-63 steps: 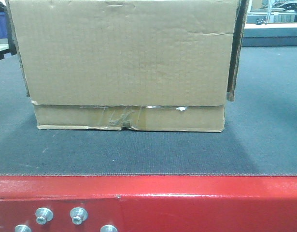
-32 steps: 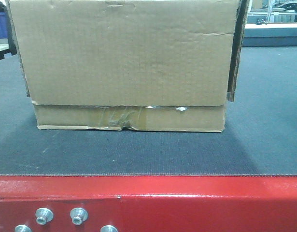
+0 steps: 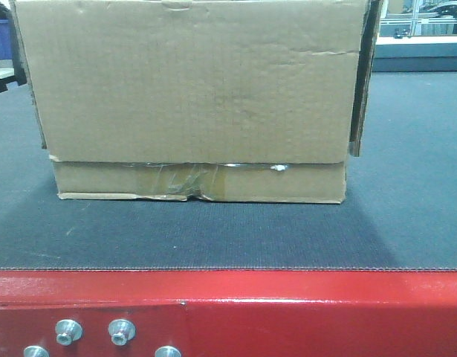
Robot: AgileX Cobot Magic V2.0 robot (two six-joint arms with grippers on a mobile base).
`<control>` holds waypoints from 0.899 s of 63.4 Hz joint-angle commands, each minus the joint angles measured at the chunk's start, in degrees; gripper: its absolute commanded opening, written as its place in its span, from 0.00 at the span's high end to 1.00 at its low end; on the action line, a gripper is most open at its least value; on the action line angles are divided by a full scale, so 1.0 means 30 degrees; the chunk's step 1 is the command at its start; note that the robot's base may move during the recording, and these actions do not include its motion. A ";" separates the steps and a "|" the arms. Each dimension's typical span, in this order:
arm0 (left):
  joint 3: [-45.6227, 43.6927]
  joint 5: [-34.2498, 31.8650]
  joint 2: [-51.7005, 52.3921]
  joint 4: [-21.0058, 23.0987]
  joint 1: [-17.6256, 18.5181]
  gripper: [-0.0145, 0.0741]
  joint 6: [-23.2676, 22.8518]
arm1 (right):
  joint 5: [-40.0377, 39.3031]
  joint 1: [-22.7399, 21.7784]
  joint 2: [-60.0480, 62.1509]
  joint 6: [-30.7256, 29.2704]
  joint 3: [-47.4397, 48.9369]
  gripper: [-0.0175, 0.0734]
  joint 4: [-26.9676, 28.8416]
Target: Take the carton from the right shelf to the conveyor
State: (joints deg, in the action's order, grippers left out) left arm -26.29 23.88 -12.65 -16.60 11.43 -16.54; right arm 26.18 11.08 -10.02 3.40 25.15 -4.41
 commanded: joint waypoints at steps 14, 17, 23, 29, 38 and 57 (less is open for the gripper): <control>0.0160 -0.0292 0.0897 -0.0117 -0.0103 0.82 0.0026 | -0.1522 -0.0019 0.1791 -0.0333 -0.0638 0.88 -0.0124; 0.0160 -0.0292 0.0897 -0.0117 -0.0103 0.82 0.0026 | -0.1522 -0.0019 0.1791 -0.0333 -0.0638 0.88 -0.0079; 0.0160 -0.0292 0.0897 -0.0117 -0.0103 0.82 0.0026 | -0.1522 -0.0019 0.1791 -0.0333 -0.0638 0.88 -0.0079; 0.0160 -0.0292 0.0897 -0.0117 -0.0103 0.82 0.0026 | -0.1522 -0.0019 0.1791 -0.0333 -0.0638 0.88 -0.0034; 0.0160 -0.0292 0.0897 -0.0117 -0.0103 0.82 0.0026 | -0.1522 -0.0019 0.1791 -0.0333 -0.0638 0.88 0.0012; 0.0173 0.0227 0.1102 0.0006 -0.0148 0.82 0.0306 | -0.1522 -0.0019 0.1791 -0.0333 -0.0638 0.88 0.0012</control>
State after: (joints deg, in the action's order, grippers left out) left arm -25.84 24.83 -10.23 -16.71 11.32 -16.39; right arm 23.20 11.08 -5.01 2.90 23.46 -4.18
